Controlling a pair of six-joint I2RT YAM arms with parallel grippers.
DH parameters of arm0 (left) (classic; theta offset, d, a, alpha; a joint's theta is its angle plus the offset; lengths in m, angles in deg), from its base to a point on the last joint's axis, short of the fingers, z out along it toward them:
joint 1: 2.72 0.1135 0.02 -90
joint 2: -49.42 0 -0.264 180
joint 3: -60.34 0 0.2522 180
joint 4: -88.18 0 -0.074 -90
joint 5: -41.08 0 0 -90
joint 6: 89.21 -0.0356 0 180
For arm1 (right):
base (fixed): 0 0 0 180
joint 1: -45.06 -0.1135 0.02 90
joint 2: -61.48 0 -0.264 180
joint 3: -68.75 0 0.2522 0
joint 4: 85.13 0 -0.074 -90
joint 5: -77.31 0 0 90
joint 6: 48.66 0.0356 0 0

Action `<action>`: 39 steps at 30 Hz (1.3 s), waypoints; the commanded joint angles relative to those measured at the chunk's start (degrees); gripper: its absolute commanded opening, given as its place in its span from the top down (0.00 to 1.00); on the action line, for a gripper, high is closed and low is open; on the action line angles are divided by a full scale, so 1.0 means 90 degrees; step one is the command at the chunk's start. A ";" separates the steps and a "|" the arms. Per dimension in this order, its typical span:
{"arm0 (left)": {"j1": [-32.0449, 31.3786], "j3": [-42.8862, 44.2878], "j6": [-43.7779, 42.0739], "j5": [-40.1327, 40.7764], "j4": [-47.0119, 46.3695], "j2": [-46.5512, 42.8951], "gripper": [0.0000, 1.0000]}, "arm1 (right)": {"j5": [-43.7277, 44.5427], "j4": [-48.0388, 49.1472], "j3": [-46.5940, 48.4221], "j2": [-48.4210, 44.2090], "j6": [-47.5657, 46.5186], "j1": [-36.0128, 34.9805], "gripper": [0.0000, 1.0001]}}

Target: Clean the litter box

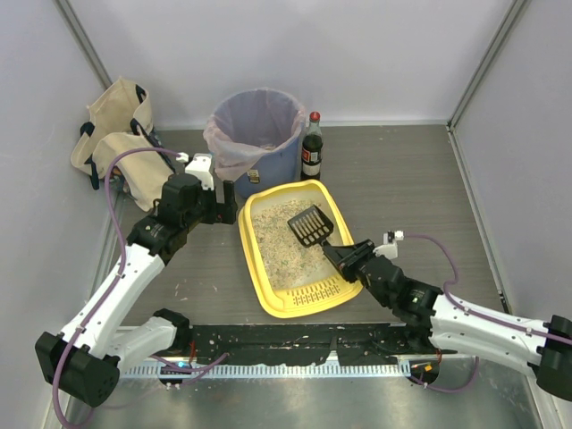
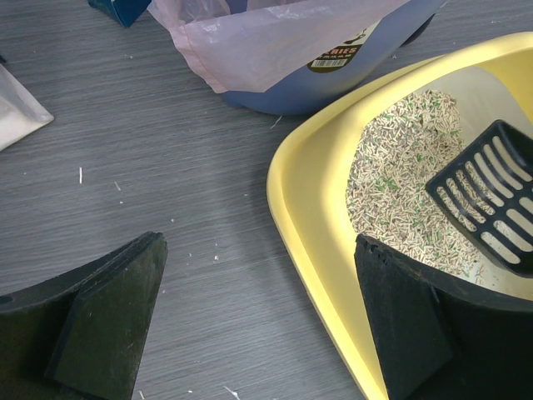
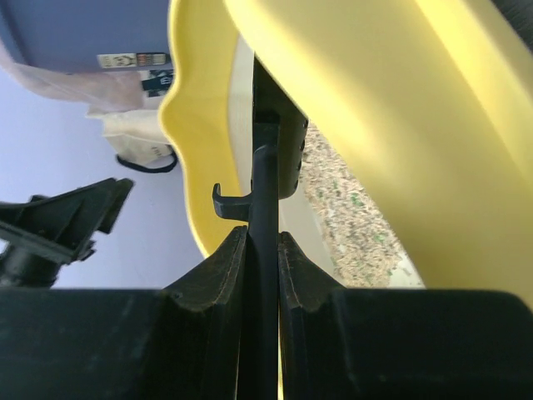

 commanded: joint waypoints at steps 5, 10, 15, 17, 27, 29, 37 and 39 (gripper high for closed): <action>-0.0020 0.0014 -0.0093 0.0112 -0.0100 -0.0004 0.00 | 0.0792 0.1116 0.0269 0.1258 0.0228 -0.0155 0.99; -0.0030 0.0004 -0.0093 0.0092 -0.0119 -0.0014 0.00 | 0.1018 0.1888 0.0249 0.1688 0.0238 -0.0204 0.99; -0.0029 0.0014 -0.0083 0.0053 -0.0109 -0.0024 0.00 | 0.1213 0.2103 0.0327 0.1903 0.0189 -0.0223 0.99; -0.0020 0.0014 -0.0083 0.0043 -0.0109 -0.0043 0.00 | 0.1301 0.2162 0.0356 0.2078 0.0199 -0.0223 0.99; -0.0030 0.0014 -0.0083 0.0024 -0.0109 -0.0063 0.00 | 0.1146 0.2319 0.0912 0.3221 -0.0035 -0.0223 0.98; -0.0030 0.0023 -0.0073 0.0024 -0.0109 -0.0063 0.00 | 0.1019 0.2309 0.1001 0.3474 0.0023 -0.0233 0.98; -0.0030 0.0004 -0.0073 0.0024 -0.0100 -0.0092 0.00 | 0.0823 0.1579 0.1224 0.3730 0.0082 -0.0233 0.68; -0.0030 0.0014 -0.0073 0.0024 -0.0109 -0.0102 0.00 | 0.0852 0.1343 0.1303 0.3710 0.0014 -0.0223 0.61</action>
